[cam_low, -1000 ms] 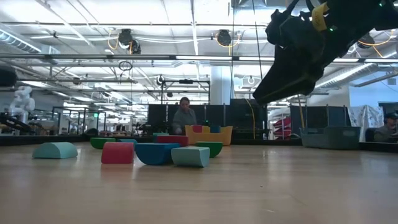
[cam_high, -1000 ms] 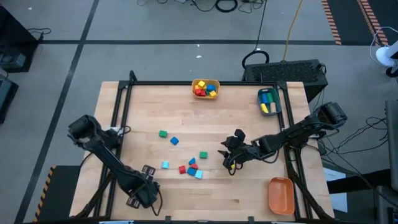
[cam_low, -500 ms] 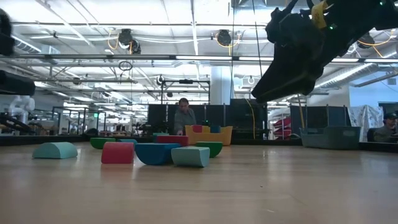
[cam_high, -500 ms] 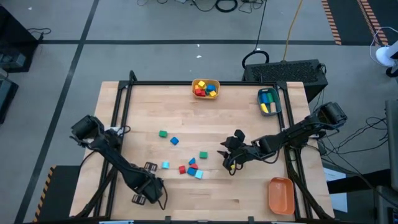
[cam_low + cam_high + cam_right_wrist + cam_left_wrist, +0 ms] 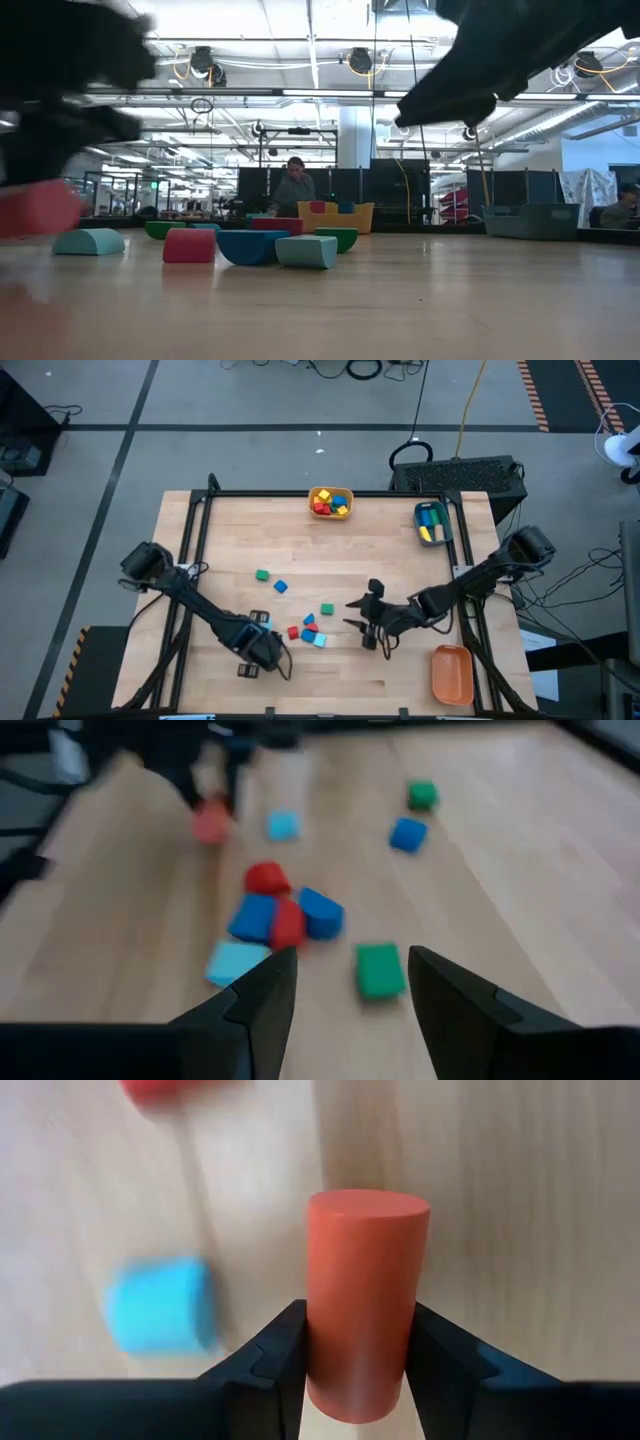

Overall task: Sort blocks by size
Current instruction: Put the orange cylindrical block into the blue bin

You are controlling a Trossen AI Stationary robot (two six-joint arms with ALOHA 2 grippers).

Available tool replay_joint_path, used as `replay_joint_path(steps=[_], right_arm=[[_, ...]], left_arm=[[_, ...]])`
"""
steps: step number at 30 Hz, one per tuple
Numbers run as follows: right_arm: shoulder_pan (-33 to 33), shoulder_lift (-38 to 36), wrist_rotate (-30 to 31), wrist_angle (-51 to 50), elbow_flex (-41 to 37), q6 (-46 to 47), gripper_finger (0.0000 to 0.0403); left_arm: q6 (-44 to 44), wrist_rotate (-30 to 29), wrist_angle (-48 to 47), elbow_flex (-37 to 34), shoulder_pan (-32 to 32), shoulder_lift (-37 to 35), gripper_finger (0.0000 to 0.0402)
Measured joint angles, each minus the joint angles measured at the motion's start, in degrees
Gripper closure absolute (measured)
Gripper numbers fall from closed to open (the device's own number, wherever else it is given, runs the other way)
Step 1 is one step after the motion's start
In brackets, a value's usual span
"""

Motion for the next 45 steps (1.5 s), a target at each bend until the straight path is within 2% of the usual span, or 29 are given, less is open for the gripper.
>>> replay_joint_path(steps=[6,12,16,19,24,27,34,40,45], right_arm=[[1.1,3.6,-0.4,8.3,0.0,-7.4,0.0225],[1.1,8.1,-0.4,18.0,0.0,-8.1,0.0225],[0.7,11.1,-5.4,21.3,1.3,-8.9,0.0225],[0.5,13.3,-6.2,21.9,3.4,-10.5,0.0225],[0.3,16.4,-4.2,21.9,6.5,-14.7,0.0213],[0.3,17.0,-1.4,21.9,7.7,-16.3,0.0197],[0.3,17.0,-1.3,21.0,7.9,-16.5,0.0175],[0.3,17.0,-1.6,21.6,7.9,-16.0,0.0197],[0.3,17.0,-1.1,21.5,7.9,-15.8,0.0244]], left_arm=[[3.4,-2.5,2.4,2.9,3.2,-0.1,0.0267],[8.1,-7.6,8.3,4.2,5.9,-0.1,0.0267],[12.2,-8.7,14.6,4.2,7.7,-0.1,0.0267],[13.9,-9.4,19.8,4.2,9.2,-0.1,0.0267],[14.1,-9.5,26.4,4.2,11.5,-0.1,0.0267],[16.5,-9.7,27.6,4.2,12.0,-0.1,0.0267],[20.5,-10.0,30.8,4.2,12.3,-0.1,0.0267],[21.3,-10.1,32.6,4.2,12.3,-0.1,0.0267],[20.4,-10.4,32.2,4.2,12.4,-0.1,0.0267]])
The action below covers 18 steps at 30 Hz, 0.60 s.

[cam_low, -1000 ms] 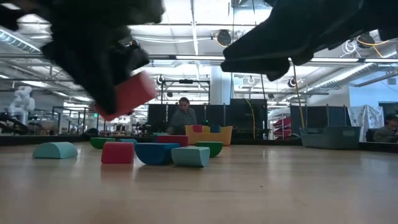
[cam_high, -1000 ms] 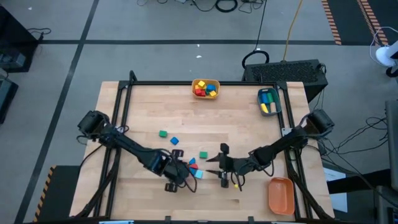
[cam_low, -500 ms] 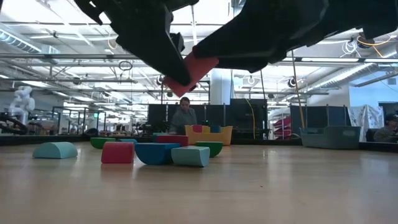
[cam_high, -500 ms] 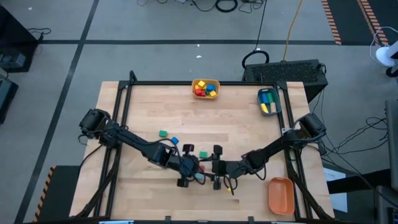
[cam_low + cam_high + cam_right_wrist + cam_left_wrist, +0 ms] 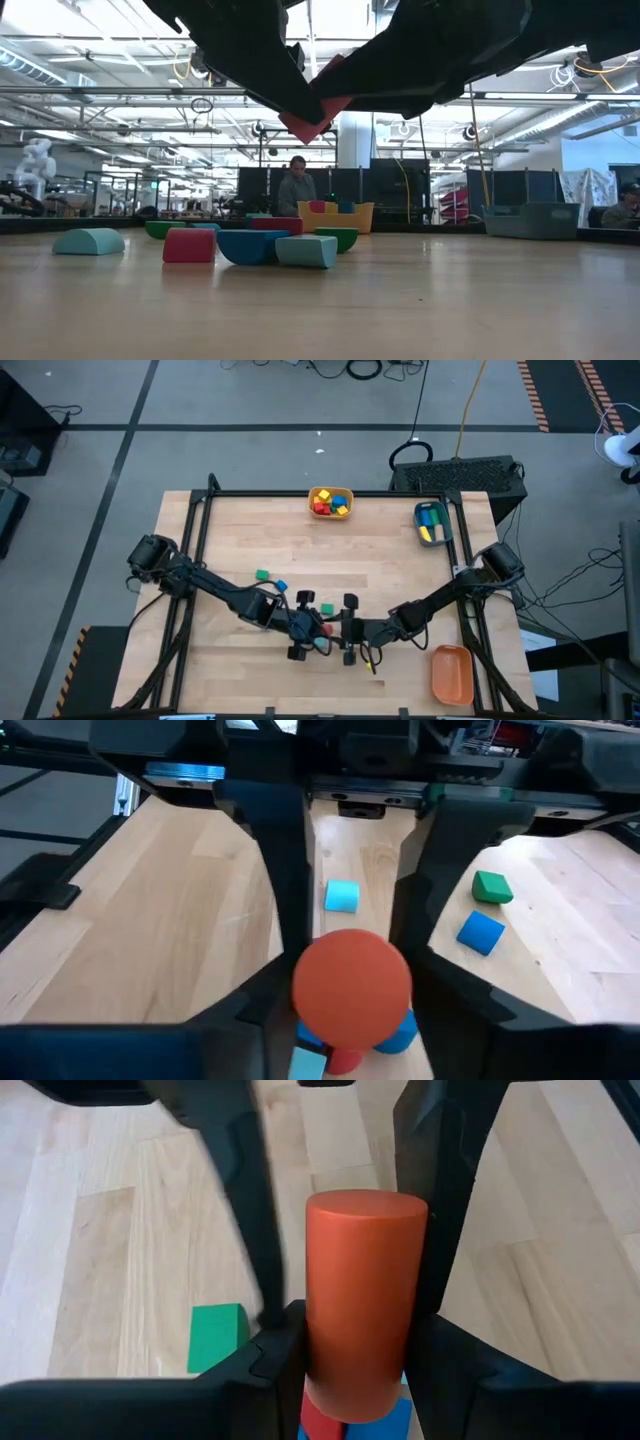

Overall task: Sort blocks by size
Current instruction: Put the orange cylindrical block into the blue bin

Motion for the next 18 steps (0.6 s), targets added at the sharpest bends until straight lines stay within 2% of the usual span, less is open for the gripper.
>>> replay_joint_path(steps=[4,10,13,15,18], right_arm=[[0.0,0.0,-0.2,-0.1,0.0,-0.2,0.0291],[0.0,0.0,-0.5,-0.1,0.0,0.3,0.0292],[0.0,-0.5,-0.1,-1.4,0.0,0.4,0.0292],[0.2,-1.3,1.9,-3.7,0.0,1.8,0.0292],[0.8,-3.0,8.2,-9.3,0.0,3.9,0.0292]], left_arm=[[-0.2,-0.1,0.0,0.0,0.0,0.0,0.0265],[-2.0,0.1,-0.3,0.0,0.0,0.0,0.0203],[-2.1,-0.2,-1.2,0.0,0.1,0.0,0.0189],[-2.6,-1.7,-1.4,0.0,0.2,0.0,0.0187],[-5.5,-5.9,-2.2,0.0,0.5,0.0,0.0185]])
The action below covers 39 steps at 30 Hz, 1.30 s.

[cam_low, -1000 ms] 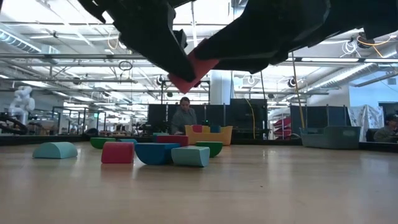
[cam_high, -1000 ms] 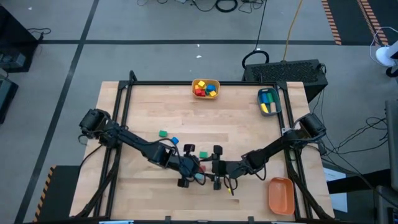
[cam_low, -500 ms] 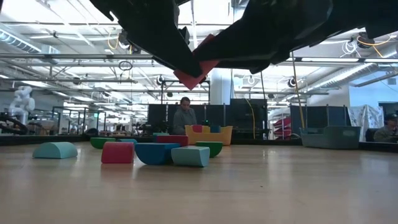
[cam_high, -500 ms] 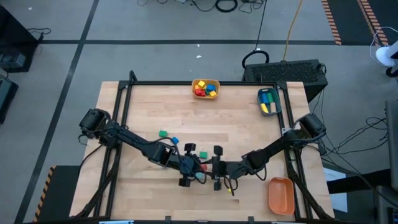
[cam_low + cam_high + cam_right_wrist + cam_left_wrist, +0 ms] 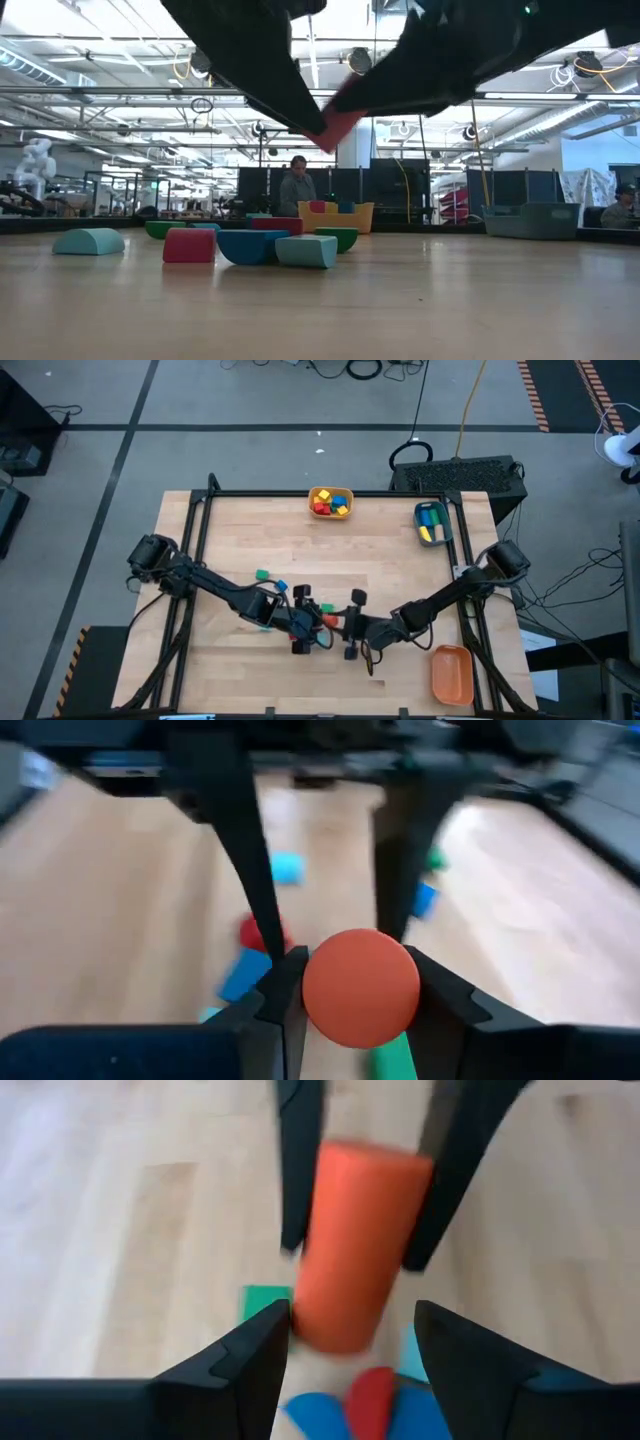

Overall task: Sort blocks by size
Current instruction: Put the orange cylindrical block into the blue bin

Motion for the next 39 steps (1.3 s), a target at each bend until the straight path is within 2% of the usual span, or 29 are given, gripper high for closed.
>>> replay_joint_path(steps=[3,7,12,17,23,28,35,39], right_arm=[[0.3,-2.3,5.7,-7.0,0.0,2.4,0.0292],[-1.0,-6.9,13.9,-22.8,0.0,12.6,0.0292],[-4.2,-13.3,14.6,-46.6,0.0,29.2,0.0292],[-7.5,-17.6,15.6,-67.1,0.0,41.5,0.0292],[-15.6,-19.8,15.2,-89.0,0.0,54.5,0.0292],[-25.6,-20.1,15.5,-93.8,0.0,52.4,0.0292],[-40.0,-20.0,16.6,-92.6,-0.1,43.6,0.0292],[-48.0,-20.0,15.7,-87.9,-0.1,34.8,0.0292]], left_arm=[[-1.4,-4.3,-0.8,0.0,0.4,0.0,0.0184],[-1.0,-4.8,-1.7,0.0,1.0,0.0,0.0183],[0.5,-6.7,-2.2,0.0,2.2,0.0,0.0183],[1.9,-9.4,-1.9,0.0,4.0,0.0,0.0183],[1.6,-10.4,-1.9,0.0,6.3,0.0,0.0182],[1.9,-10.5,-1.9,0.0,7.7,0.0,0.0182],[1.9,-10.5,-1.9,0.0,9.6,0.0,0.0182],[2.0,-10.5,-2.0,0.0,10.5,0.0,0.0182]])
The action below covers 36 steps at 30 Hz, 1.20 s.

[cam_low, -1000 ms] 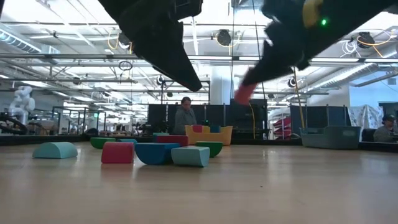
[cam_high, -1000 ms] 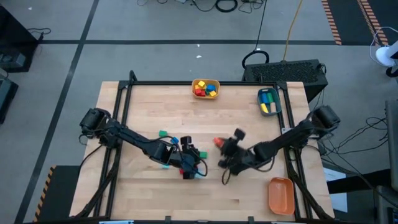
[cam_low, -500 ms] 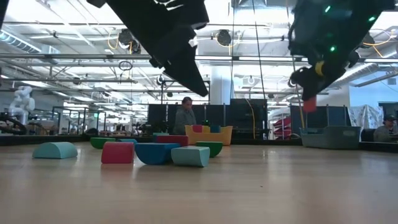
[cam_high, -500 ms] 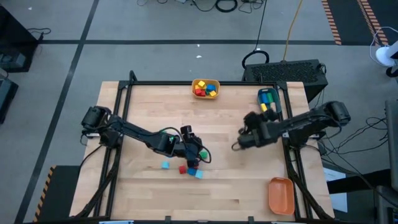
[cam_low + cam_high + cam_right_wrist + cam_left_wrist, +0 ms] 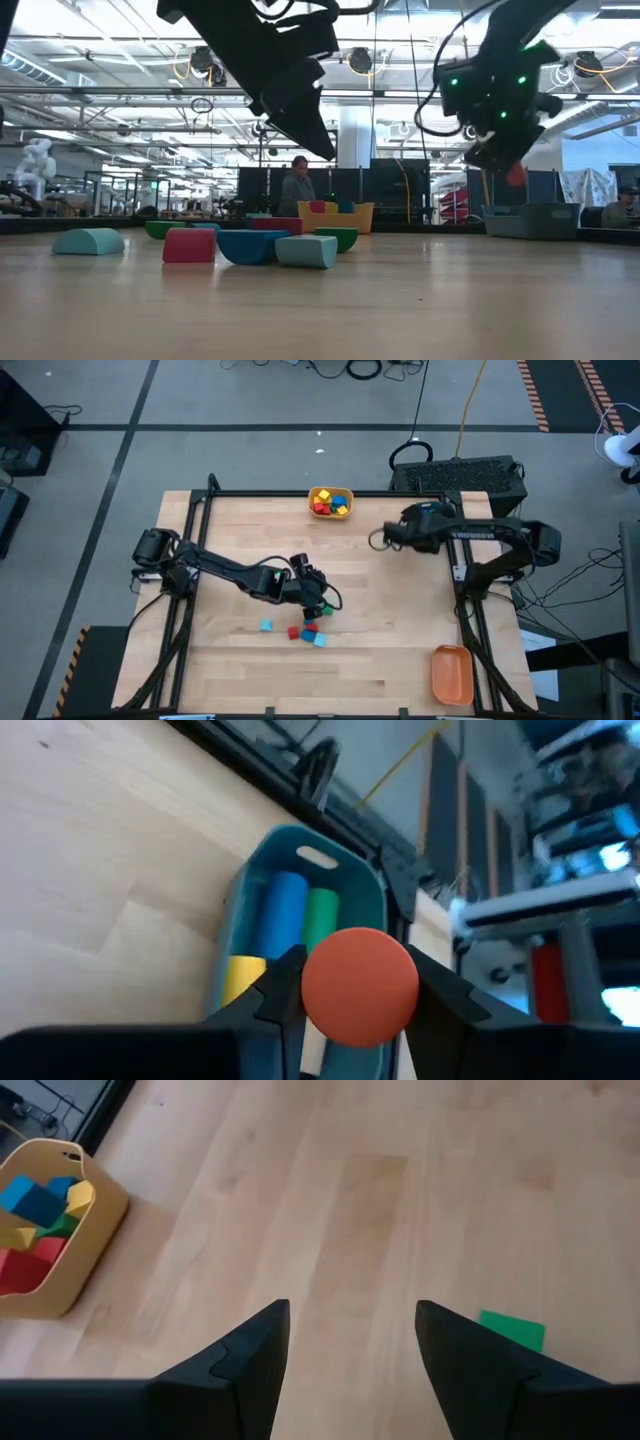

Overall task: Sort blocks by size
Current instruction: Put the orange cylindrical block into the blue bin

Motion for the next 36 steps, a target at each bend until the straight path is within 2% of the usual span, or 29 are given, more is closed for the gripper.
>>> replay_joint_path(steps=[8,15,19,26,30,36], right_arm=[[-14.3,0.0,-17.0,13.7,0.0,-19.2,0.0292],[-23.5,0.0,-25.8,11.7,0.0,-21.7,0.0292],[-25.7,0.0,-26.1,11.2,0.0,-19.1,0.0287],[-26.4,0.0,-27.6,12.4,0.0,-16.7,0.0186],[-26.4,0.1,-27.3,12.4,0.0,-15.4,0.0145],[-26.2,-0.3,-20.9,14.2,0.0,-16.5,0.0127]], left_arm=[[4.1,0.0,-0.4,0.0,2.7,0.0,0.0182],[7.8,0.1,-0.3,0.0,5.6,0.0,0.0182],[11.1,0.1,-1.3,0.0,7.1,0.0,0.0182],[10.6,0.1,-5.0,0.0,7.3,0.0,0.0182],[8.7,0.2,-7.5,0.0,6.8,0.0,0.0182],[6.1,0.2,-10.6,0.0,6.5,0.0,0.0182]])
